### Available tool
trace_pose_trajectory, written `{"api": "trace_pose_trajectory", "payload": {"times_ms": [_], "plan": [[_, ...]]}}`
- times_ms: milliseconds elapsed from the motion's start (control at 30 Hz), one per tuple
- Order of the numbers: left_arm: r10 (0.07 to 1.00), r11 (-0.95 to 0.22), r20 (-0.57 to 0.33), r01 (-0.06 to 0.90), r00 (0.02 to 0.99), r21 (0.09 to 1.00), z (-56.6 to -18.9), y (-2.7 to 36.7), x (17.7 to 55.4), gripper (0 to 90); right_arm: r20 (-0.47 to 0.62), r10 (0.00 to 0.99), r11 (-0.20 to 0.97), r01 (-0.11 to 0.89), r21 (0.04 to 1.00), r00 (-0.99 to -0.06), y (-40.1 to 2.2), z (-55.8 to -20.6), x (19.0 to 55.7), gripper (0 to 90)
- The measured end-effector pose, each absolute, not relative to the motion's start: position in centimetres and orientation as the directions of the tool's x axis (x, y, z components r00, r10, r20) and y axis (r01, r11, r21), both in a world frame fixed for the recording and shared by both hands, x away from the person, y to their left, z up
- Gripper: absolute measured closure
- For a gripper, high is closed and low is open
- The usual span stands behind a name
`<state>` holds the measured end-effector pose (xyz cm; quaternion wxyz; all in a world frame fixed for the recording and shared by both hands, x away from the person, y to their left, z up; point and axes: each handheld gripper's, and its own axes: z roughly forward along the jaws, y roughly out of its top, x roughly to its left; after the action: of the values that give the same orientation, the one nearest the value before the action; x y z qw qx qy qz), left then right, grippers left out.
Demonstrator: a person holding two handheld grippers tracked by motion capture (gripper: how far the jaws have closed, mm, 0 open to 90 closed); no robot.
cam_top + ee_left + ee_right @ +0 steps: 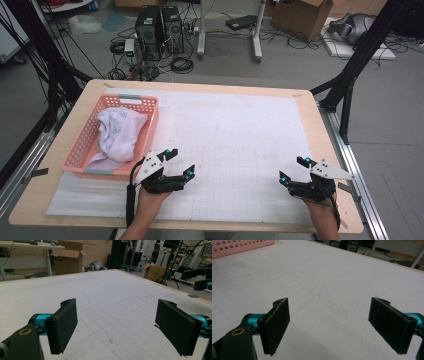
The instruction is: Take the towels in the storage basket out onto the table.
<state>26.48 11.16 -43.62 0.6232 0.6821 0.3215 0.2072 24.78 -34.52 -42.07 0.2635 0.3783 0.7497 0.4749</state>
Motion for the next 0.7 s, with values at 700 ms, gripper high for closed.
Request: {"api": "trace_pose_trajectory", "payload": {"times_ms": [700], "plan": [[0.703,-0.024,-0.134,0.211,0.698,0.977,-43.31,11.07,26.61,15.7,-0.014,0.823,0.264,0.362,0.894,-0.567,-34.63,-42.52,25.2,17.5]]}}
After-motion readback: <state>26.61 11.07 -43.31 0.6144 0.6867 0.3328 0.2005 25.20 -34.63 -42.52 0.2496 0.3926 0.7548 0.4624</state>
